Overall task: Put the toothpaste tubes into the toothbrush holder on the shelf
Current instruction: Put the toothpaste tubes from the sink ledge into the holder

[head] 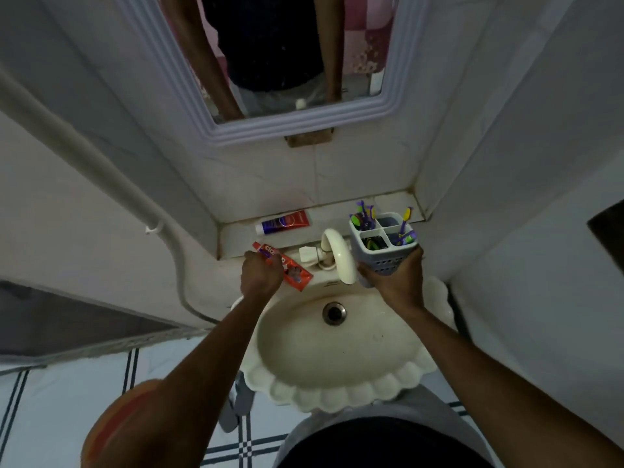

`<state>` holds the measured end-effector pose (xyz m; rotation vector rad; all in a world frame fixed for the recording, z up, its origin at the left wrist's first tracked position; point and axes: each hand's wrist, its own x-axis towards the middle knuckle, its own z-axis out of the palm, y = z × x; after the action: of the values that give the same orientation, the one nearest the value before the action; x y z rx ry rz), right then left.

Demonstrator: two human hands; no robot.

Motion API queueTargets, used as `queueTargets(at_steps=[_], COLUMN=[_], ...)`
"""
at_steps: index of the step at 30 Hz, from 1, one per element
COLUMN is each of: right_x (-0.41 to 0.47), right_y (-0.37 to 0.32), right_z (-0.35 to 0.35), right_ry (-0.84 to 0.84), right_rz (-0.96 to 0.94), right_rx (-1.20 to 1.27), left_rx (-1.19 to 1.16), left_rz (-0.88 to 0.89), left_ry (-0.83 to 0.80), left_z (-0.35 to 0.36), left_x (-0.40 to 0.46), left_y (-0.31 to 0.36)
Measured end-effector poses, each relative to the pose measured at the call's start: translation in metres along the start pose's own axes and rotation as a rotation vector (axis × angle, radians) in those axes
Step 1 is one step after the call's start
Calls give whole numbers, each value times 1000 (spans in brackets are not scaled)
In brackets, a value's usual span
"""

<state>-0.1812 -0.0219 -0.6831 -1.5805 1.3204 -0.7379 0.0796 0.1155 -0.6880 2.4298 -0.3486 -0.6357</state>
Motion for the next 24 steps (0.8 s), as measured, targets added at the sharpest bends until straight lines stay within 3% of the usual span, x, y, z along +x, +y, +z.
queueTargets(at_steps=[5,10,18,21,24], right_x=[9,13,4,2,1], right_y=[6,16,25,25,25], right_z=[2,-4,-19,-21,-22], right_ry=[-70,-147,-170,-181,-186], right_rz=[-6,16,-21,-11,-10], right_rx=[-19,-82,-38,-20,-22], left_rx=[-141,-134,-342,-278,-83], left_rz=[-226,-286,-74,140,352], left_ry=[-18,11,87,16,-185], left_z=[11,25,-3,-34,-62], left_x=[21,31,-17,-34,-50], left_y=[13,1,38,67,110])
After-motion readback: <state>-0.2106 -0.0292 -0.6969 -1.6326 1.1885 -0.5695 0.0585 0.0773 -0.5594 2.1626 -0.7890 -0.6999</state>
